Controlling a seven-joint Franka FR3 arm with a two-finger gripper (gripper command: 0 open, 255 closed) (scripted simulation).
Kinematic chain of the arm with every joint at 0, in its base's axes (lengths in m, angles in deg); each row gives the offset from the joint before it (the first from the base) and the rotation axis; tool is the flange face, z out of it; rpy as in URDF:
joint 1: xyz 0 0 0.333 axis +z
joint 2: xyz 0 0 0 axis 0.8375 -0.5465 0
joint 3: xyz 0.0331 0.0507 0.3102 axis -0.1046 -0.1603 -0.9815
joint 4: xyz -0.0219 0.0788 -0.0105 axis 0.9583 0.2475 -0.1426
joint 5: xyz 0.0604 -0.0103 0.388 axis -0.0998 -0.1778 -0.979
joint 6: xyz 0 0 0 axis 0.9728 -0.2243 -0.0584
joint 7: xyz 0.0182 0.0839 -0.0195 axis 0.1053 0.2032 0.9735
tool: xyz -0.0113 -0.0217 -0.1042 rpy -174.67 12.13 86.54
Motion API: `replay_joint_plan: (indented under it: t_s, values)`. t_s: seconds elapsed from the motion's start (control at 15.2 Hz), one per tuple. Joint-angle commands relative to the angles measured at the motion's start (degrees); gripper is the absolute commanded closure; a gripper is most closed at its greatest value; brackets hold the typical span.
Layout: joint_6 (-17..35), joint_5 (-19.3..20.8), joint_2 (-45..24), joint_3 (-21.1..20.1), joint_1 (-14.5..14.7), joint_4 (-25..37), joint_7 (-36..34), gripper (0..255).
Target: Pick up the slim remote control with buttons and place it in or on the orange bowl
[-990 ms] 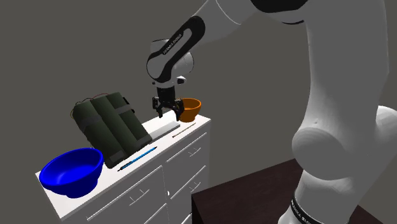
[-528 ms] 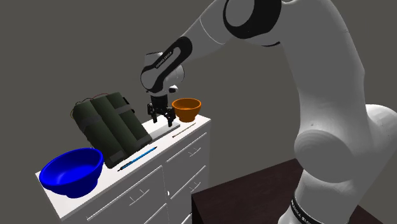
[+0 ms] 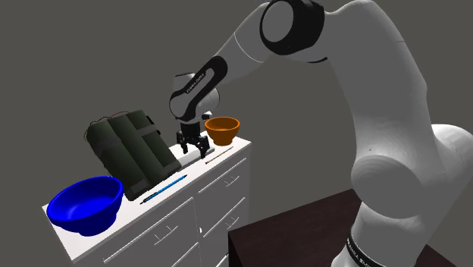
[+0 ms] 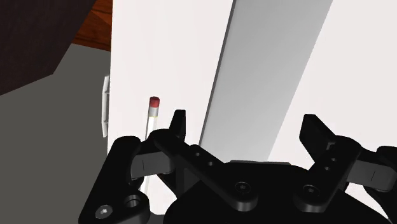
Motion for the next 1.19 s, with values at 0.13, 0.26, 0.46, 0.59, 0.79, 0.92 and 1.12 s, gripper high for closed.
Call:
replay_joint_plan:
  t_s: [0.13, 0.26, 0.46, 0.59, 0.79, 0.92, 1.12]
  values:
    - [0.25, 0.06, -0.09, 0.04, 0.02, -0.13, -0.05, 0]
    - [0.25, 0.06, -0.09, 0.04, 0.02, -0.13, -0.05, 0]
    - [0.24, 0.06, -0.09, 0.04, 0.02, -0.13, -0.05, 255]
    - [0.24, 0.05, -0.08, 0.04, 0.01, -0.13, -0.05, 255]
    - [0.24, 0.06, -0.08, 0.04, 0.02, -0.13, -0.06, 255]
    - [0.25, 0.06, -0.09, 0.04, 0.02, -0.14, -0.05, 255]
    - [-0.71, -0.29, 0.96, -0.25, -0.18, -0.20, 0.16, 255]
